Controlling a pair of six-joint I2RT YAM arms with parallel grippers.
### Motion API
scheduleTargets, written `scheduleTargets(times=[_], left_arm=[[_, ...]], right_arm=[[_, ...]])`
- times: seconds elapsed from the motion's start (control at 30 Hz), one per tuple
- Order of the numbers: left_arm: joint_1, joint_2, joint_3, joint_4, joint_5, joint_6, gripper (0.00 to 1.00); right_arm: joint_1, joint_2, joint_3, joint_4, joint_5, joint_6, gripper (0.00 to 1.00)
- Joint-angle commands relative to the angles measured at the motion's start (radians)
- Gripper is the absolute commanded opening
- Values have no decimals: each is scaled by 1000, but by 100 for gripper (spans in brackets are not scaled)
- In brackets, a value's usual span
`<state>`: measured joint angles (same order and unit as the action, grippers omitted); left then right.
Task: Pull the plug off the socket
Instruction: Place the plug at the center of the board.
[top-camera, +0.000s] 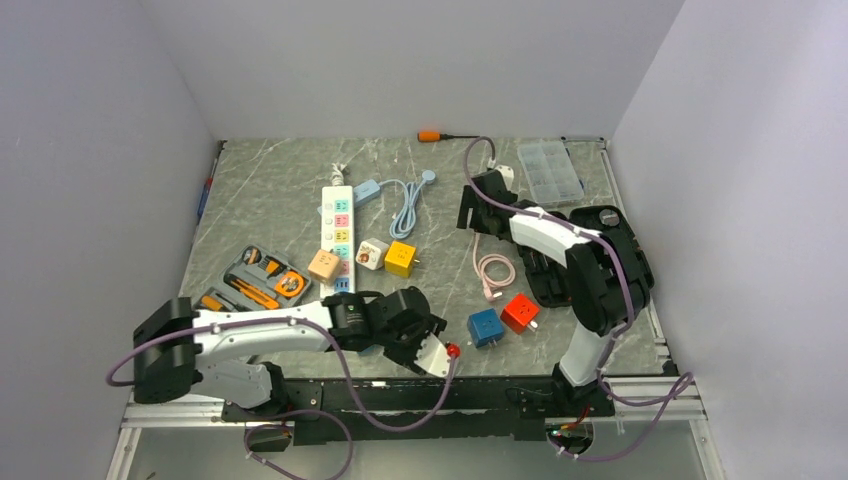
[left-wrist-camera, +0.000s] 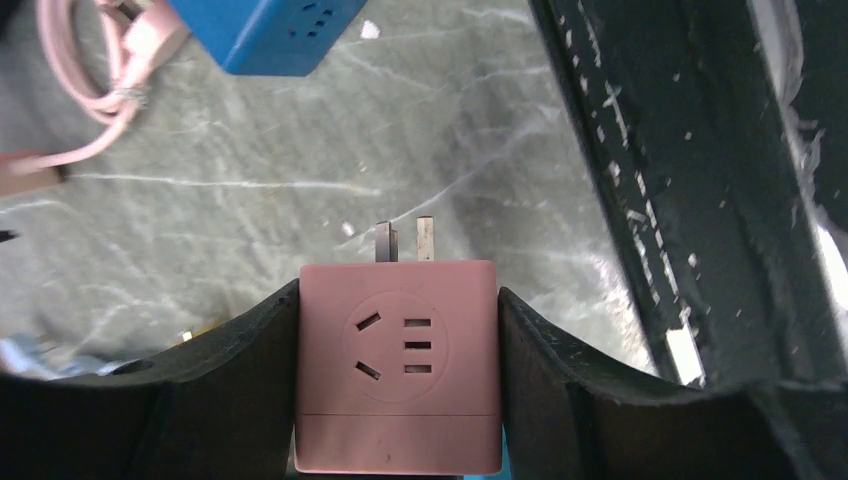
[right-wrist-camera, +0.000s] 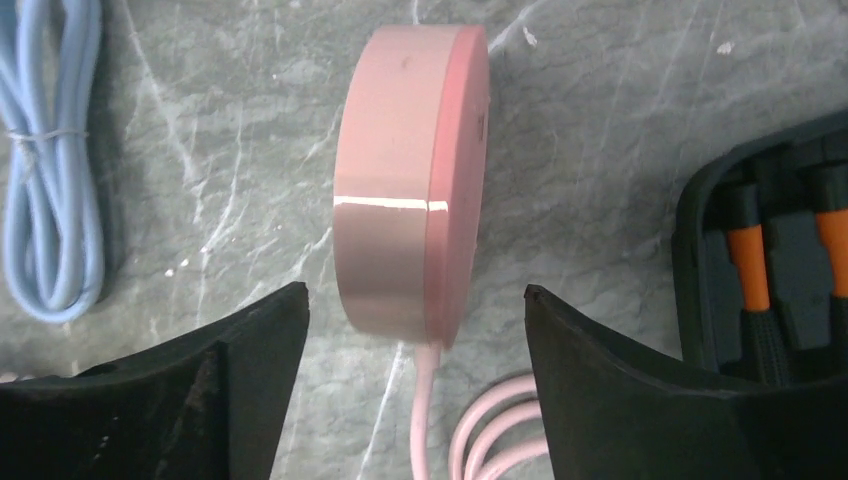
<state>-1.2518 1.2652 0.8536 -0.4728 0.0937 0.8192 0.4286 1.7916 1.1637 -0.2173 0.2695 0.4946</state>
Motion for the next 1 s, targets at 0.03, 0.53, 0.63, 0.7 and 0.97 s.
scheduleTargets(times=[0.03, 0.53, 0.63, 0.7, 0.97], left_arm=[[-3, 123, 49, 153, 67, -153, 0], [-2, 313, 123, 306, 66, -230, 36], [-1, 297, 111, 309, 64, -228, 70], [-1, 287, 100, 301, 63, -222, 74], [6, 228, 71, 273, 67, -182, 99]], right_arm=[[-8, -171, -84, 52, -56, 71, 83], [-10, -414, -256, 78, -74, 44, 100], [-10, -424, -265, 87, -79, 38, 100], [-10, -425, -268, 87, -79, 37, 100], [-10, -462, -271, 75, -77, 18, 100]])
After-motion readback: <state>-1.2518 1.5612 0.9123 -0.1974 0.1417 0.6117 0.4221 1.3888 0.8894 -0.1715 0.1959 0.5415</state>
